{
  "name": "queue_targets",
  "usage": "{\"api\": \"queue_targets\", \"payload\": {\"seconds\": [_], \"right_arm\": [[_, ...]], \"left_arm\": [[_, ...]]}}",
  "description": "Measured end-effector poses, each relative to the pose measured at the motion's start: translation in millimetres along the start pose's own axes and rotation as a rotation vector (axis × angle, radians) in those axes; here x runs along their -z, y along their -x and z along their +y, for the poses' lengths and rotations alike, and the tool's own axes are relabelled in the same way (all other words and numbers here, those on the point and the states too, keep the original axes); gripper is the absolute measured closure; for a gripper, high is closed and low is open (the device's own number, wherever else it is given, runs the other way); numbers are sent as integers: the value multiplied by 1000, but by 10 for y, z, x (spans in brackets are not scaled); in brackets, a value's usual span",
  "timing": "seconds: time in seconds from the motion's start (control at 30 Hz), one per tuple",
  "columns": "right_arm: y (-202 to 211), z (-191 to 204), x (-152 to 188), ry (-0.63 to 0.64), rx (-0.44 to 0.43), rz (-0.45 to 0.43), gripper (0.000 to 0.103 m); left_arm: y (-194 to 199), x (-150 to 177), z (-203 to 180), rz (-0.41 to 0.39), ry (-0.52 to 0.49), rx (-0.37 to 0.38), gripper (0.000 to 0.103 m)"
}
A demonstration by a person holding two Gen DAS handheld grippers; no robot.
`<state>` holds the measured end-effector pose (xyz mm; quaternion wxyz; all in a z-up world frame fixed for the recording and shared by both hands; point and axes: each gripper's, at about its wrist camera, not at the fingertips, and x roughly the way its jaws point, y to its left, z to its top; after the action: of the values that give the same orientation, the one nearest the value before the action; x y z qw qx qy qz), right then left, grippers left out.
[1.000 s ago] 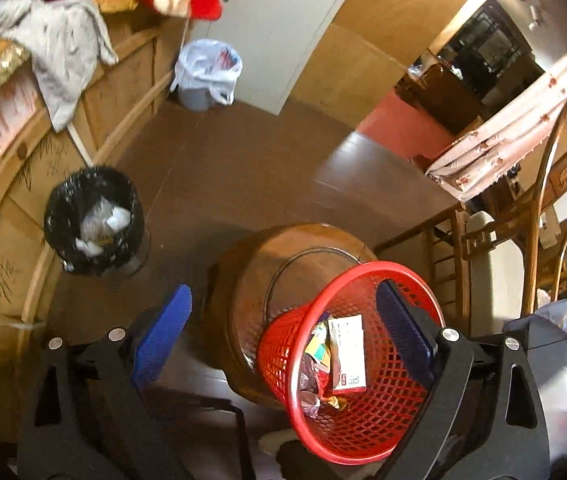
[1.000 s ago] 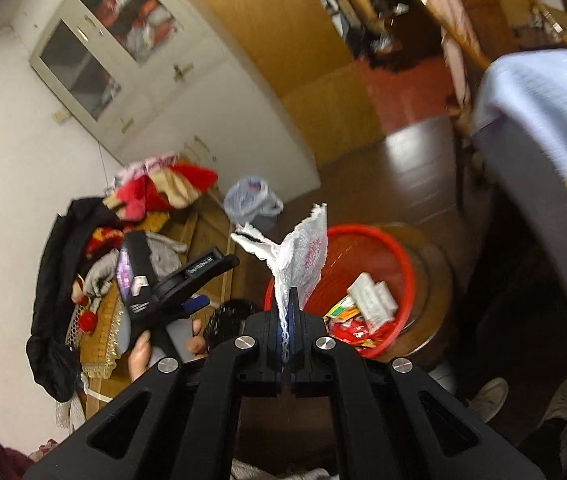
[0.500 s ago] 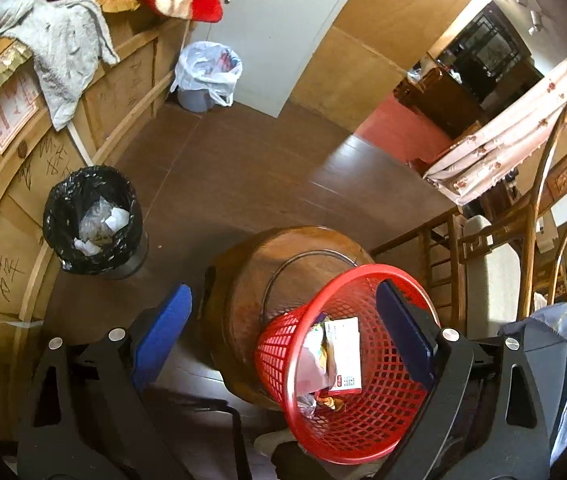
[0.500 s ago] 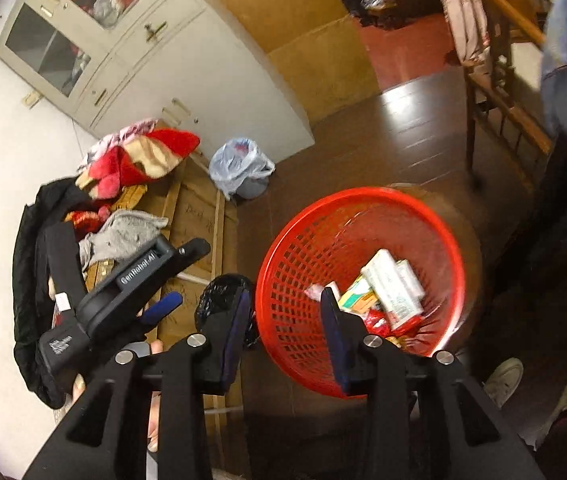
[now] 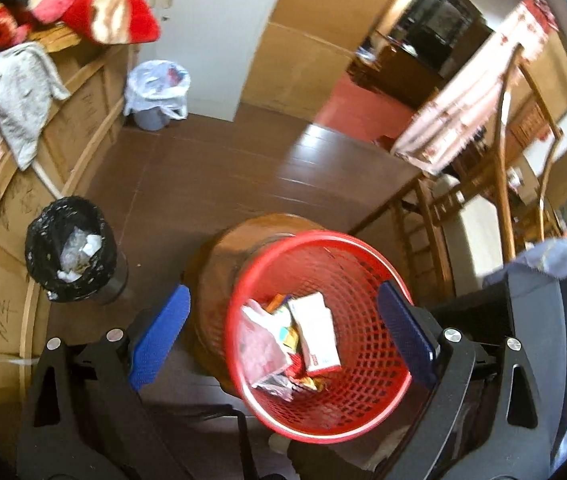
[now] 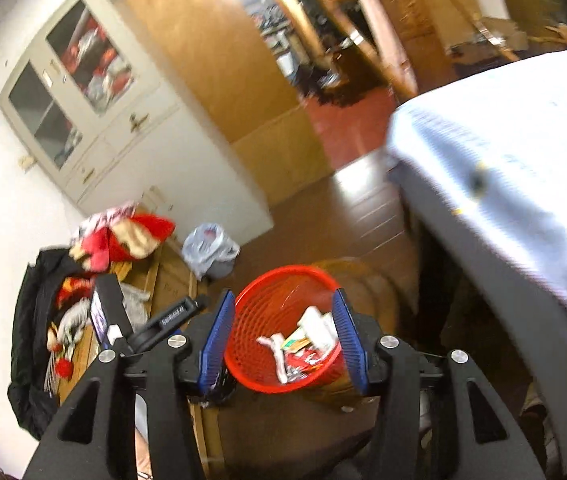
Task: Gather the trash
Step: 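Move both tools back toward the table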
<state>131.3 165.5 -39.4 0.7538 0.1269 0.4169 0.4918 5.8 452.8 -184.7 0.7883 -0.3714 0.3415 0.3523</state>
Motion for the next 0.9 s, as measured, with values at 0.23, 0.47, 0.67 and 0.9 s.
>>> {"api": "queue_targets", "payload": {"seconds": [0.23,0.47,0.67,0.9], "right_arm": [[847,-453,34,-66,104,-155,45],[1670,-993,308,-151,219,-263,40],[2498,-1503,633,-218,384,-342,33],[3391,-2242,928,-379,526,-431,33]], "left_arm": [[-17,253,-407,15,-135,28,11],[51,534,-738,29,-241,76,10],[200,872,-1053,39,-390,105,10],[443,1117,-1500,34,-520,158,10]]}}
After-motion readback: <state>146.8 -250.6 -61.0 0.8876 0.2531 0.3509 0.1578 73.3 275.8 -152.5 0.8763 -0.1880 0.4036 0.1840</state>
